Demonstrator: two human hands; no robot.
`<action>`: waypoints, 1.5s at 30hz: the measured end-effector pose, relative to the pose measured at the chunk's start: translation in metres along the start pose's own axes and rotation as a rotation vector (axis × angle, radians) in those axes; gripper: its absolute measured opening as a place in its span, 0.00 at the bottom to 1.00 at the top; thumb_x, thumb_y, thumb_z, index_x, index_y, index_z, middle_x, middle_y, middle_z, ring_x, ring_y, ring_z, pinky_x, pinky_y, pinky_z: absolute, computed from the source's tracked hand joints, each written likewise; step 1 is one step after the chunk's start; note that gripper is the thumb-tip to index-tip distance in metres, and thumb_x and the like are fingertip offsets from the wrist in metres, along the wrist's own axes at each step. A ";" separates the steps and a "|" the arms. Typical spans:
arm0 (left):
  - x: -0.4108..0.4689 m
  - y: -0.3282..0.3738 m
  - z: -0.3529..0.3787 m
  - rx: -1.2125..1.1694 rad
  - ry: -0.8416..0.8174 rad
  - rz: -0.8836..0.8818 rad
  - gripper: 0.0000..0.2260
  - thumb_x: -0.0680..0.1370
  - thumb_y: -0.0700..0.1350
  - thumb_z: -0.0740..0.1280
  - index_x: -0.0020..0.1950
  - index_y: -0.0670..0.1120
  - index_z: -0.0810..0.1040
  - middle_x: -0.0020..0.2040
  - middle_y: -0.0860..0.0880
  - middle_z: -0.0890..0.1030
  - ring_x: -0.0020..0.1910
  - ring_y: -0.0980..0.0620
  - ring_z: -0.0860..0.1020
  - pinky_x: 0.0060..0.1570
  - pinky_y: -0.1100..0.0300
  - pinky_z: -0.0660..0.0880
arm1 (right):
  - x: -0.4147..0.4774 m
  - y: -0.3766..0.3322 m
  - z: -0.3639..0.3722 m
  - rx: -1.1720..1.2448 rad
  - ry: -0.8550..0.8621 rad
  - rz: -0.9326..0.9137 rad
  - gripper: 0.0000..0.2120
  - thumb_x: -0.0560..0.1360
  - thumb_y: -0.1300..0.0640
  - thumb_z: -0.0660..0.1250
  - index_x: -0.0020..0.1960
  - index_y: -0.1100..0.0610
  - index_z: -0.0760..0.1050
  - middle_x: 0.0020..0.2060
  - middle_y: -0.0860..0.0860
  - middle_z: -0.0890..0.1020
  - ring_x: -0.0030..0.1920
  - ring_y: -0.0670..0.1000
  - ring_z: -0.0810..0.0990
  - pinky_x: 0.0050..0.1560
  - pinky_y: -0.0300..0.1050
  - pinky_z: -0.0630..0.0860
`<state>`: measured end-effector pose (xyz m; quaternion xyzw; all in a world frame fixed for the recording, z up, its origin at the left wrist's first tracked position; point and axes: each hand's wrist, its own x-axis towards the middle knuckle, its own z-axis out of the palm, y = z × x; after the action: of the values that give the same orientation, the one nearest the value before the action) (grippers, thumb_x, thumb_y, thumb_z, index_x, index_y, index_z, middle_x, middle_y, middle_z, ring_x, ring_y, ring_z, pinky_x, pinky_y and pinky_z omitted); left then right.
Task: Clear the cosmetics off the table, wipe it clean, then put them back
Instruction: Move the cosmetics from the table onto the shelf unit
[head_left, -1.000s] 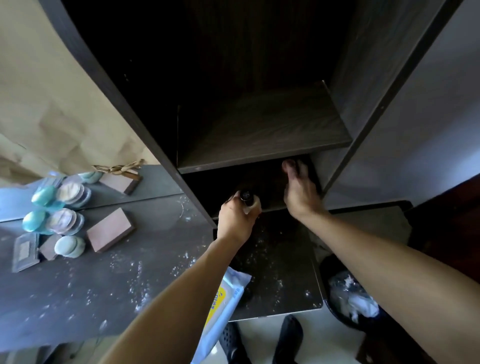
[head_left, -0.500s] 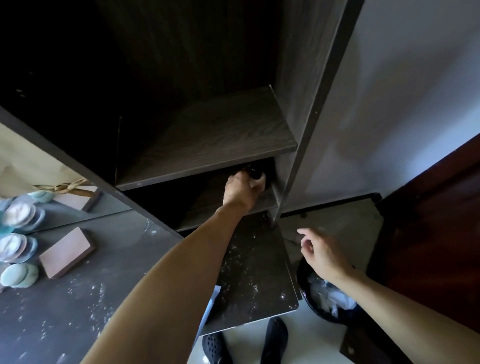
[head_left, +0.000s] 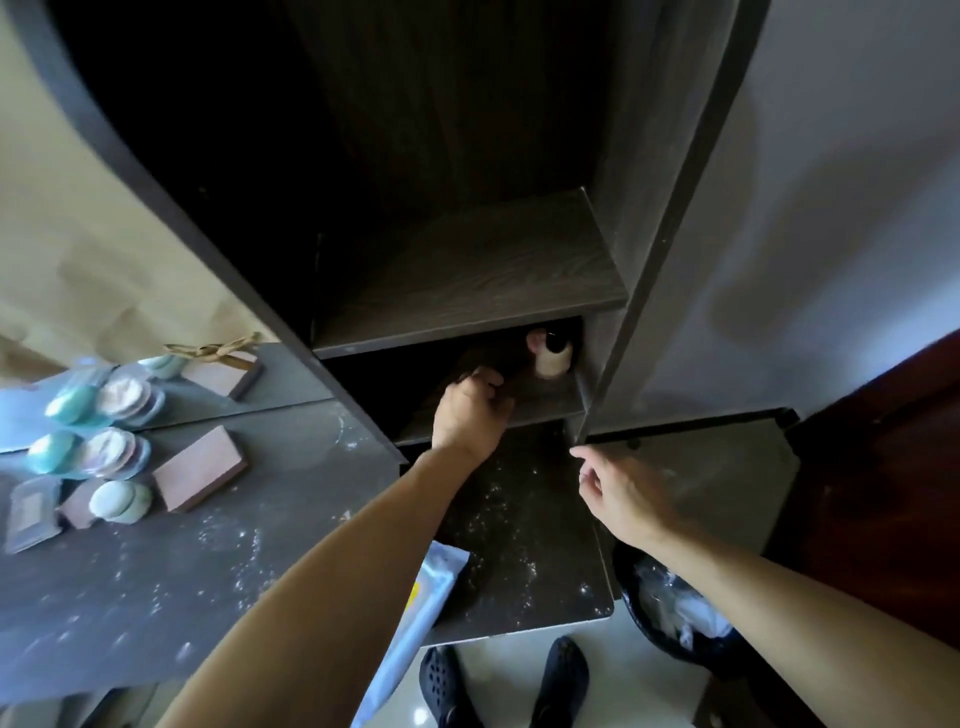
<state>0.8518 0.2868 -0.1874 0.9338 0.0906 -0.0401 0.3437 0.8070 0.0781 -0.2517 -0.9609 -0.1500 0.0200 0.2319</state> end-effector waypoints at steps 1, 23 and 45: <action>-0.013 -0.011 -0.009 0.015 0.011 -0.004 0.12 0.73 0.45 0.69 0.55 0.46 0.79 0.48 0.47 0.83 0.47 0.47 0.81 0.49 0.55 0.77 | 0.005 -0.011 0.000 0.008 -0.025 -0.032 0.15 0.71 0.59 0.67 0.58 0.53 0.77 0.39 0.46 0.84 0.34 0.51 0.82 0.34 0.39 0.71; -0.229 -0.334 -0.256 0.127 0.285 -0.538 0.07 0.74 0.47 0.64 0.49 0.49 0.78 0.46 0.50 0.82 0.47 0.47 0.79 0.45 0.56 0.76 | 0.040 -0.370 0.129 0.024 -0.219 -0.504 0.15 0.70 0.58 0.67 0.57 0.52 0.77 0.45 0.48 0.82 0.43 0.56 0.82 0.41 0.48 0.76; -0.164 -0.537 -0.384 0.287 -0.039 -0.531 0.21 0.75 0.52 0.68 0.65 0.47 0.70 0.61 0.47 0.71 0.62 0.45 0.72 0.59 0.50 0.72 | 0.146 -0.584 0.276 -0.308 -0.487 -0.673 0.17 0.73 0.59 0.61 0.62 0.54 0.71 0.62 0.50 0.74 0.66 0.53 0.69 0.62 0.49 0.68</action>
<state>0.5902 0.9134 -0.2138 0.9156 0.3183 -0.1589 0.1874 0.7529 0.7381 -0.2296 -0.8491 -0.5061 0.1467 0.0377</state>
